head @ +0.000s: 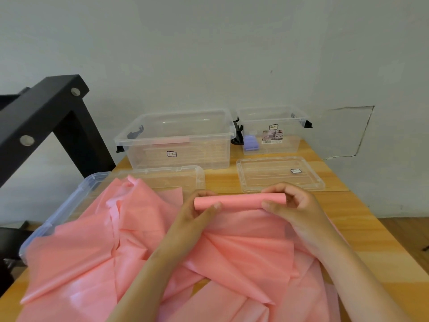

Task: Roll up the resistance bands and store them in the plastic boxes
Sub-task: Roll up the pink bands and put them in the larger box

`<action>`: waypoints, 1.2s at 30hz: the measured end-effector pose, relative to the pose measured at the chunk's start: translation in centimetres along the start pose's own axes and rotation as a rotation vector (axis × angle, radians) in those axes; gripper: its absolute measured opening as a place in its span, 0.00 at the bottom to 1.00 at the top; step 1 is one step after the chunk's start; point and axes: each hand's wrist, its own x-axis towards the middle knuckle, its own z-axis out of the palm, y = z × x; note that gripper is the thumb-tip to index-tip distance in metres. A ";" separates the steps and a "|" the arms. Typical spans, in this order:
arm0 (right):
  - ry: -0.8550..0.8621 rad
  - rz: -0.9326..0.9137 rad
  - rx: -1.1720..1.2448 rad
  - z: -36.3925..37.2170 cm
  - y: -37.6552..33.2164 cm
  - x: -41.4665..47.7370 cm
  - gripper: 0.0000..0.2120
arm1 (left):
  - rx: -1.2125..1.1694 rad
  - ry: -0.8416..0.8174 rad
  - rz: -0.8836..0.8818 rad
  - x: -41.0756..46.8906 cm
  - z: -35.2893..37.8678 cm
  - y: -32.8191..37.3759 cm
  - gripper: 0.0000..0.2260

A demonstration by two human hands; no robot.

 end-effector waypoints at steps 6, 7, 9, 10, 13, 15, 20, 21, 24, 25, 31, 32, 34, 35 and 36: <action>-0.104 0.104 -0.001 0.0 0.3 0.0 0.13 | 0.019 0.027 0.055 0.2 -0.3 -0.2 0.10; -0.107 0.131 -0.016 0.0 0.3 -0.1 0.12 | -0.012 0.035 0.059 0.3 -0.3 -0.2 0.11; -0.052 0.107 -0.046 0.1 0.3 0.0 0.08 | -0.060 0.022 0.038 0.2 -0.3 -0.3 0.12; -0.034 0.076 -0.041 0.0 0.3 0.0 0.08 | -0.061 0.002 0.015 0.1 -0.2 -0.3 0.11; -0.042 0.033 -0.026 -0.1 0.1 0.0 0.12 | 0.078 -0.021 0.003 -0.1 0.0 -0.3 0.05; -0.066 0.042 -0.025 0.0 0.2 0.0 0.13 | 0.098 0.012 0.038 0.1 -0.1 -0.3 0.04; -0.021 0.091 -0.039 0.1 0.5 0.1 0.07 | -0.024 0.007 0.020 0.2 -0.4 -0.5 0.13; -0.015 0.060 -0.043 0.0 0.4 0.1 0.07 | -0.009 -0.018 -0.002 0.1 -0.3 -0.5 0.14; -0.040 -0.004 -0.019 -0.3 0.2 0.0 0.09 | 0.123 -0.032 -0.027 -0.1 0.0 -0.5 0.09; -0.055 0.000 -0.002 -0.2 0.1 0.0 0.09 | 0.149 -0.011 -0.013 0.0 0.1 -0.5 0.07; -0.021 0.083 -0.082 0.3 1.0 0.3 0.06 | -0.102 0.051 0.061 0.1 -0.2 -0.3 0.14; -0.012 0.066 -0.074 0.4 1.0 0.3 0.06 | -0.129 0.053 0.041 0.1 -0.1 -0.3 0.14; -0.006 0.026 -0.034 0.4 0.7 0.2 0.08 | -0.051 0.023 -0.006 0.0 0.1 -0.2 0.09; -0.007 0.009 -0.005 0.4 0.5 0.2 0.09 | 0.032 -0.001 -0.018 0.0 0.1 -0.3 0.06; -0.006 -0.003 0.016 0.2 0.5 0.2 0.11 | 0.095 -0.010 -0.017 0.0 0.2 -0.3 0.05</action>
